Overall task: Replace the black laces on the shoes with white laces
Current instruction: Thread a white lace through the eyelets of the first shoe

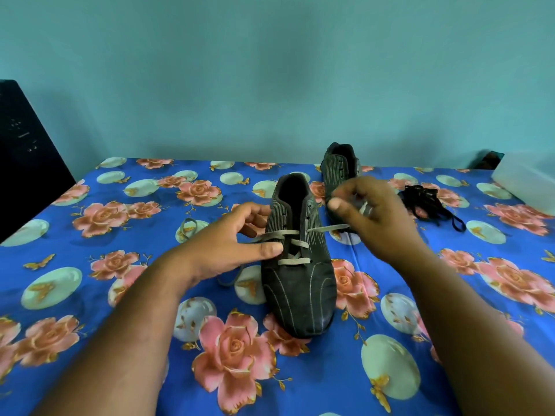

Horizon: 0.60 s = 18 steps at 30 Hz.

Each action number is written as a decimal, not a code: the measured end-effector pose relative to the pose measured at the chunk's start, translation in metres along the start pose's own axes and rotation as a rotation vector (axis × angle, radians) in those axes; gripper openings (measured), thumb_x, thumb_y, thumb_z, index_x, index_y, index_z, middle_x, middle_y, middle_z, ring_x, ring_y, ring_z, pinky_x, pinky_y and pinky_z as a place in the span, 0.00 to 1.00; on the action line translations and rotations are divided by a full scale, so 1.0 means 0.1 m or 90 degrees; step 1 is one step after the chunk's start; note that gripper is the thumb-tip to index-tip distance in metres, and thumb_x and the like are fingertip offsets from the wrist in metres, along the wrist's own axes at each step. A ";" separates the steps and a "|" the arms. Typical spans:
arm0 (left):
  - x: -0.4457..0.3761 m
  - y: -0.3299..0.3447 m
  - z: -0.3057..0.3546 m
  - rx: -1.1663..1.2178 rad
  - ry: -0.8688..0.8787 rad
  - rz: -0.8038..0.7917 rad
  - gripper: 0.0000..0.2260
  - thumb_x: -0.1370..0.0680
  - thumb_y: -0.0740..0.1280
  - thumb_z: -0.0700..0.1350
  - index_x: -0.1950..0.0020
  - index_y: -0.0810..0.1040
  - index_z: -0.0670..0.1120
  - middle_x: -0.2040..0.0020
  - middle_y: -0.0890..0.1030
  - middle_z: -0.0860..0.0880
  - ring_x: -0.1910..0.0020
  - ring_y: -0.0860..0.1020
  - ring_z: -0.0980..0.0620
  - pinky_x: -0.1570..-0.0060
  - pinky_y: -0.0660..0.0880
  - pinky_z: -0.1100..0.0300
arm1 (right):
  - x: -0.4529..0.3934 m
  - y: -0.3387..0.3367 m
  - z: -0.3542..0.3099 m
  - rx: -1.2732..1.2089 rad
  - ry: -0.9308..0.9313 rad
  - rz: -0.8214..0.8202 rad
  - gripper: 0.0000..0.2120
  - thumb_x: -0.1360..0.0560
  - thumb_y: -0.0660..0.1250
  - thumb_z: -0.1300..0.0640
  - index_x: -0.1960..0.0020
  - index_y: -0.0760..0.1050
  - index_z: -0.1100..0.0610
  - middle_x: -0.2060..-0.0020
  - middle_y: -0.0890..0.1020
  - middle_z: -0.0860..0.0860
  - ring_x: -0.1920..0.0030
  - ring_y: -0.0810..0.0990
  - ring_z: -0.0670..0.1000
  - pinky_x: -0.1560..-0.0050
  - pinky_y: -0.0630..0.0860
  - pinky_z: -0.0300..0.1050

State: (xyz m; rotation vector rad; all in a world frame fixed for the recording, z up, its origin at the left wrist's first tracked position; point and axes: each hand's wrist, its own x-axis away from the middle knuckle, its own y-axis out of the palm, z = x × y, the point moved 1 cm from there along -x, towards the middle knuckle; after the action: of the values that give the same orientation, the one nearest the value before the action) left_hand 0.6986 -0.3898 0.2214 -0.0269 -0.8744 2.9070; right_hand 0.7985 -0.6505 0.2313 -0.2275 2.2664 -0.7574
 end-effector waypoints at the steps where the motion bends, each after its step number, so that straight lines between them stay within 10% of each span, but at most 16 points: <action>1: 0.01 -0.01 -0.01 0.003 -0.007 -0.009 0.35 0.33 0.77 0.65 0.30 0.70 0.60 0.36 0.76 0.57 0.38 0.75 0.63 0.41 0.68 0.69 | 0.02 0.04 0.00 0.063 -0.044 -0.052 0.15 0.25 0.66 0.35 0.54 0.78 0.46 0.57 0.81 0.41 0.52 0.77 0.47 0.49 0.73 0.48; 4: 0.00 0.08 -0.01 0.000 -0.004 -0.013 0.43 0.40 0.78 0.69 0.28 0.66 0.63 0.30 0.71 0.59 0.32 0.69 0.68 0.34 0.65 0.67 | 0.09 0.17 0.01 0.189 -0.093 -0.114 0.16 0.26 0.63 0.31 0.55 0.77 0.43 0.60 0.77 0.36 0.52 0.72 0.46 0.50 0.70 0.51; 10: -0.02 0.22 0.06 -0.108 0.006 -0.001 0.53 0.46 0.72 0.78 0.24 0.57 0.67 0.25 0.61 0.62 0.23 0.62 0.57 0.24 0.61 0.44 | 0.02 0.10 0.07 -0.035 -0.028 -0.138 0.12 0.22 0.68 0.42 0.59 0.78 0.49 0.66 0.80 0.47 0.60 0.79 0.54 0.59 0.74 0.51; 18: 0.02 0.22 0.15 -0.233 -0.025 0.004 0.56 0.47 0.65 0.80 0.22 0.55 0.62 0.20 0.55 0.60 0.21 0.58 0.56 0.24 0.56 0.41 | -0.02 -0.32 0.46 0.063 0.242 0.162 0.13 0.19 0.65 0.44 0.56 0.75 0.53 0.68 0.74 0.47 0.66 0.74 0.51 0.62 0.69 0.47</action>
State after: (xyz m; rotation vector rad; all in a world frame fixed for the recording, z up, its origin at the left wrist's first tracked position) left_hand 0.6933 -0.4162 0.2218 -0.0012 -1.4001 2.7179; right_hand 0.8297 -0.6973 0.2250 0.2695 2.5368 -0.8264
